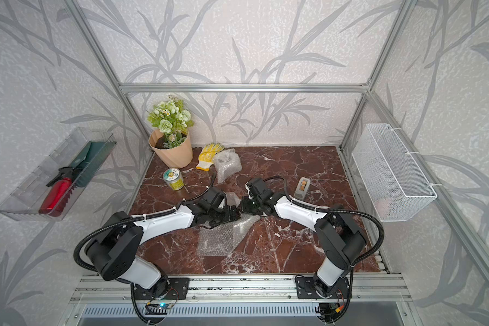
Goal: Wrap mugs in bubble wrap
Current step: Wrap the mug in bubble wrap.
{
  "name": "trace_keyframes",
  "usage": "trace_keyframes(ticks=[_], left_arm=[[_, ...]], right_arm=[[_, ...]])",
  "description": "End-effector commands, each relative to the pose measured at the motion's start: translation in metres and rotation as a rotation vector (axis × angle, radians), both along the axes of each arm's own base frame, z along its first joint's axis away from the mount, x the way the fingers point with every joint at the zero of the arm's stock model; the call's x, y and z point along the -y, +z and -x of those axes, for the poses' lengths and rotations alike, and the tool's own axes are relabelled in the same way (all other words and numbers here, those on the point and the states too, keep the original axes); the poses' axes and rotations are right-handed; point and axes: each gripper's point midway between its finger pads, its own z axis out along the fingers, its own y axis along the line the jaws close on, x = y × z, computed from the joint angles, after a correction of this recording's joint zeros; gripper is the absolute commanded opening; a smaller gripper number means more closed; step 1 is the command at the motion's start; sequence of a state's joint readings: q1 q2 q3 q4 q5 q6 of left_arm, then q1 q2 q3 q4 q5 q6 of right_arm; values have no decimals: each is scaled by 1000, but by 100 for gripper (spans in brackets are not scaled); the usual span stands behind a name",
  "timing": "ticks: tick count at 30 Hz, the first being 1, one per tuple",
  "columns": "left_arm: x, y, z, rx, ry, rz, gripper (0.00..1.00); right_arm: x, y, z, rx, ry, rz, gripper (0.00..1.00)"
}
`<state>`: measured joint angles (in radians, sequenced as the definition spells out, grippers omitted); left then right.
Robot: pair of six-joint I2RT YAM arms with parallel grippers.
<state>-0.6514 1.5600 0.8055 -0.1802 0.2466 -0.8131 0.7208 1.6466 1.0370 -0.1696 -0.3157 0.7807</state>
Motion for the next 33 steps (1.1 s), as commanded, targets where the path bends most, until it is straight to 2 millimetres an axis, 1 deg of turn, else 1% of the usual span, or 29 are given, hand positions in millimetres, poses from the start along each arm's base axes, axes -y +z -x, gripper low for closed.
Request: trace_keyframes(ticks=[1, 3, 5, 8, 10, 12, 13, 16, 20, 25, 29, 31, 33], left_arm=[[-15, -15, 4, -33, 29, -83, 88], [-14, -16, 4, -35, 28, -78, 88], [-12, -15, 3, -33, 28, -72, 88], [-10, -13, 2, -31, 28, -58, 88], [-7, -11, 1, -32, 27, -46, 88], [-5, -10, 0, -31, 26, -41, 88], [-4, -10, -1, -30, 26, -39, 88], [-3, -10, -1, -31, 24, -38, 88], [-3, -10, 0, -33, 26, -38, 88], [-3, -7, -1, -28, 29, -32, 88], [-3, 10, -6, 8, 38, -16, 88], [-6, 25, -8, 41, 48, -12, 88], [-15, 40, -7, 73, 63, -33, 88]], right_arm=[[-1, 47, 3, 76, 34, -36, 30], [12, 55, 5, 107, 18, 2, 34], [33, 54, 8, 139, -24, 73, 39], [70, 39, 15, 164, -107, 215, 48], [83, 27, 22, 147, -121, 267, 62], [84, 20, 28, 129, -118, 263, 72], [82, 15, 30, 118, -113, 252, 75], [74, 2, 31, 84, -101, 228, 76], [63, -13, 26, 54, -83, 229, 75], [69, -38, 23, 11, -85, 331, 72], [74, -54, 27, -18, -79, 387, 70], [77, -59, 27, -26, -88, 409, 69], [78, -62, 27, -31, -91, 420, 69]])
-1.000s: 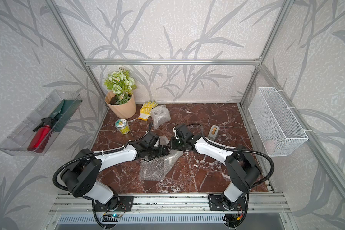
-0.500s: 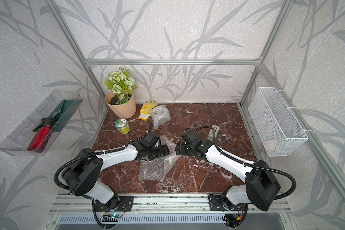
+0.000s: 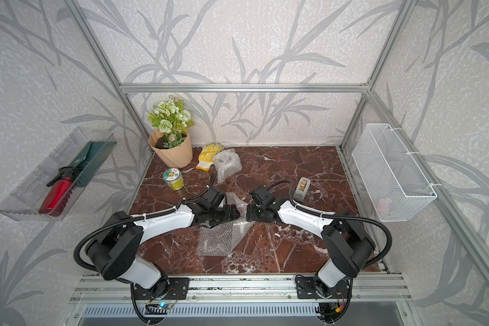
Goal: Wrap mugs in bubble wrap
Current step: Wrap the mug in bubble wrap.
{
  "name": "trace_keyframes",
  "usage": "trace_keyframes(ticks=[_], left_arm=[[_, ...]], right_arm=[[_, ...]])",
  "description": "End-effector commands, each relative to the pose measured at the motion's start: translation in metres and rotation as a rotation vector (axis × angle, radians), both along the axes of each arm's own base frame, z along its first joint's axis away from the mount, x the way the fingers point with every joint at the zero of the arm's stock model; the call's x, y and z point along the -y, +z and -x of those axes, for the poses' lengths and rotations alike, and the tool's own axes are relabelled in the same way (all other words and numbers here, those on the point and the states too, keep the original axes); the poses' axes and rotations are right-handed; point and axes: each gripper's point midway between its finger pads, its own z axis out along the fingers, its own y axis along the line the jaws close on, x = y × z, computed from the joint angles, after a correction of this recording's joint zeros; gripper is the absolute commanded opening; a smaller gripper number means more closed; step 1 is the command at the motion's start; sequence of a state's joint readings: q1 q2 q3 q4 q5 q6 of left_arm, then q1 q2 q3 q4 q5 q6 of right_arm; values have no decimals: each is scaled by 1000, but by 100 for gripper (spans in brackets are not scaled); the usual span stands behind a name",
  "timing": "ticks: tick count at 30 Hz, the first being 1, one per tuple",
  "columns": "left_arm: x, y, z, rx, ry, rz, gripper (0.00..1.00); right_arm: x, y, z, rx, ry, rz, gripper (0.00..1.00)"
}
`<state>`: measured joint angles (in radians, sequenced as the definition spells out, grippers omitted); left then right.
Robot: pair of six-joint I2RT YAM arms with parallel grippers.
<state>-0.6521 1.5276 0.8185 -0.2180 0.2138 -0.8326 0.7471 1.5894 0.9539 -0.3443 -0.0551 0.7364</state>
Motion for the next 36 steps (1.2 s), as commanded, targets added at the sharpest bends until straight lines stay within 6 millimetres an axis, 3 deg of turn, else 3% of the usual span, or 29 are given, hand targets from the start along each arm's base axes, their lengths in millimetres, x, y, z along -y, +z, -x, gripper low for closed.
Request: trace_keyframes(ticks=[1, 6, 12, 16, 24, 30, 36], left_arm=[[-18, 37, -3, 75, 40, -44, 88], [-69, 46, 22, 80, 125, -193, 90], [-135, 24, 97, -120, 233, -355, 79], [-157, 7, 135, -203, 265, -369, 73], [-153, -5, 145, -245, 283, -341, 64], [-132, -22, 140, -253, 300, -256, 57], [-127, -26, 143, -255, 276, -339, 55]], right_arm=[[17, -23, 10, -55, -14, 113, 68], [13, -25, 10, -60, -9, 100, 68], [7, -19, 7, -51, 0, 86, 68], [7, -17, 7, -47, 7, 91, 68], [2, -19, 9, -60, 11, 61, 68], [0, -21, 11, -72, 11, 47, 68], [0, -20, 12, -72, 7, 35, 69]])
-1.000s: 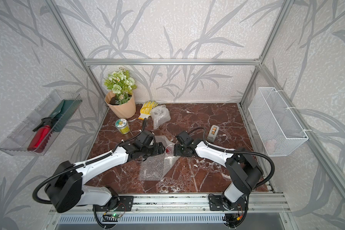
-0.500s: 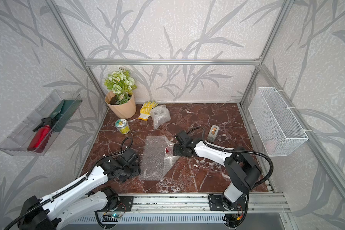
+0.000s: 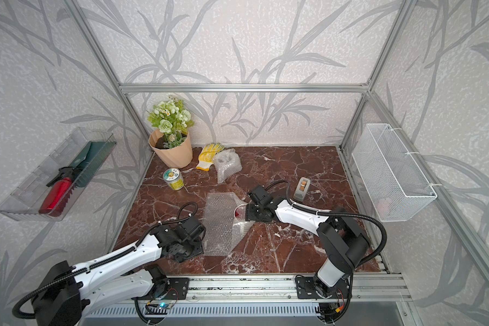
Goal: Wrap mugs in bubble wrap
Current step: Wrap the mug in bubble wrap.
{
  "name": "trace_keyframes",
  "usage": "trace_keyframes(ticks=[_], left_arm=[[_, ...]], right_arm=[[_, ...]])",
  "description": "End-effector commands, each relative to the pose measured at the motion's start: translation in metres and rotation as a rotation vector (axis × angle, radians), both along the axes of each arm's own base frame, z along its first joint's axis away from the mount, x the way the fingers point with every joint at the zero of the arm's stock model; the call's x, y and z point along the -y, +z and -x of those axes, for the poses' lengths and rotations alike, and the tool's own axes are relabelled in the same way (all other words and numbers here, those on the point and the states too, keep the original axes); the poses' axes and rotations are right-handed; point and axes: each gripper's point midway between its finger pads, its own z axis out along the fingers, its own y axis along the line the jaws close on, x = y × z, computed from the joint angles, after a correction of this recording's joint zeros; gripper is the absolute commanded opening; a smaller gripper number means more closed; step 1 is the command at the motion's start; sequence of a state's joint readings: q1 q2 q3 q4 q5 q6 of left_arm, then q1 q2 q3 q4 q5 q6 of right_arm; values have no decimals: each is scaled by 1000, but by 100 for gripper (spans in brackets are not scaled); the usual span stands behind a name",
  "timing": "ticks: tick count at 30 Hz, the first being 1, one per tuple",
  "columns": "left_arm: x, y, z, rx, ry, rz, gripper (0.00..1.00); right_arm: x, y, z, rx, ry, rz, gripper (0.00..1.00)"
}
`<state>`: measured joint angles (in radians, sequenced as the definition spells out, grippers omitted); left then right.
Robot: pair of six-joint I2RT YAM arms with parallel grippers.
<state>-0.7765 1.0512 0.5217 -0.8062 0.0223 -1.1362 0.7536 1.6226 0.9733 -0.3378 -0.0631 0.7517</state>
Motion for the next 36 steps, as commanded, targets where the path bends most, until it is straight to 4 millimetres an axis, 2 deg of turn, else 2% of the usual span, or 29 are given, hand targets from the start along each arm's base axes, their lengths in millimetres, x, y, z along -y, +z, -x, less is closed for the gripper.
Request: trace_keyframes(ticks=[1, 11, 18, 28, 32, 33, 36], left_arm=[[3, 2, -5, 20, 38, -19, 55], [5, -9, -13, 42, 53, -40, 48], [6, -18, -18, 27, 34, -82, 46], [4, -28, -18, -1, 13, -129, 15], [9, -16, -25, 30, -9, -121, 3], [11, -9, -29, 51, -20, -112, 0], [26, 20, -46, 142, -72, -51, 0]], right_arm=[[6, -15, 13, -55, 11, 36, 69], [5, -14, 15, -62, 17, 28, 69], [8, -13, 16, -61, 16, 37, 69], [10, -12, 17, -60, 15, 43, 69], [9, -13, 17, -59, 16, 42, 69], [8, -13, 17, -62, 16, 39, 69], [7, -13, 17, -62, 18, 32, 69]])
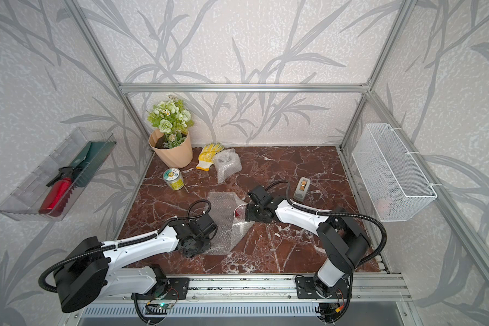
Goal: Wrap mugs in bubble wrap
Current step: Wrap the mug in bubble wrap.
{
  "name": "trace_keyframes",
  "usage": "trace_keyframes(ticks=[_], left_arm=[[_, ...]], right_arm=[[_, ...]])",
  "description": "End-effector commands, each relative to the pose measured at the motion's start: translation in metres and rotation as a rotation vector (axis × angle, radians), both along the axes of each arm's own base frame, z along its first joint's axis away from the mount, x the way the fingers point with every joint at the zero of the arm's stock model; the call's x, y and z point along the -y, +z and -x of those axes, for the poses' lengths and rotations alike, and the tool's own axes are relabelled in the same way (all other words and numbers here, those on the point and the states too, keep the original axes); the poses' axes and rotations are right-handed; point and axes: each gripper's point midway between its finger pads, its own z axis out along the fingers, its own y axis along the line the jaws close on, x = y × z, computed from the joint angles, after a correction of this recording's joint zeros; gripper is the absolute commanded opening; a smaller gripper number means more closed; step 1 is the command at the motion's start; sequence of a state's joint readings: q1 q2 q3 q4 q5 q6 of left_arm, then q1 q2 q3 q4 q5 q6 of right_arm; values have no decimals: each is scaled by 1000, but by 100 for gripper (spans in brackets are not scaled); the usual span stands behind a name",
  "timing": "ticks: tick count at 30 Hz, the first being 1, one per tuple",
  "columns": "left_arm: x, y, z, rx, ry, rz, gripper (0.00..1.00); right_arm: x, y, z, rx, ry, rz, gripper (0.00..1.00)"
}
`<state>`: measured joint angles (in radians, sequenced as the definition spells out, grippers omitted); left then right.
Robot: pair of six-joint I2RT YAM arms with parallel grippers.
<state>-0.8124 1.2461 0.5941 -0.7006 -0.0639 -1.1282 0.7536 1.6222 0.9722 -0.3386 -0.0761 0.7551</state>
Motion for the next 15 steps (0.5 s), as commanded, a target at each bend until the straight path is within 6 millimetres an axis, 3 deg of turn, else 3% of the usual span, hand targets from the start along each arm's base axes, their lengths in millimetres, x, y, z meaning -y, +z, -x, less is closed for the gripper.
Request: trace_keyframes(ticks=[1, 8, 15], left_arm=[[15, 40, -24, 129, -70, 53, 0], [65, 123, -66, 388, -201, 291, 0], [120, 168, -98, 487, -306, 457, 0]], right_arm=[[8, -13, 15, -52, 16, 39, 69], [4, -16, 15, -58, 27, 31, 69], [0, -19, 16, -67, 43, 13, 69]])
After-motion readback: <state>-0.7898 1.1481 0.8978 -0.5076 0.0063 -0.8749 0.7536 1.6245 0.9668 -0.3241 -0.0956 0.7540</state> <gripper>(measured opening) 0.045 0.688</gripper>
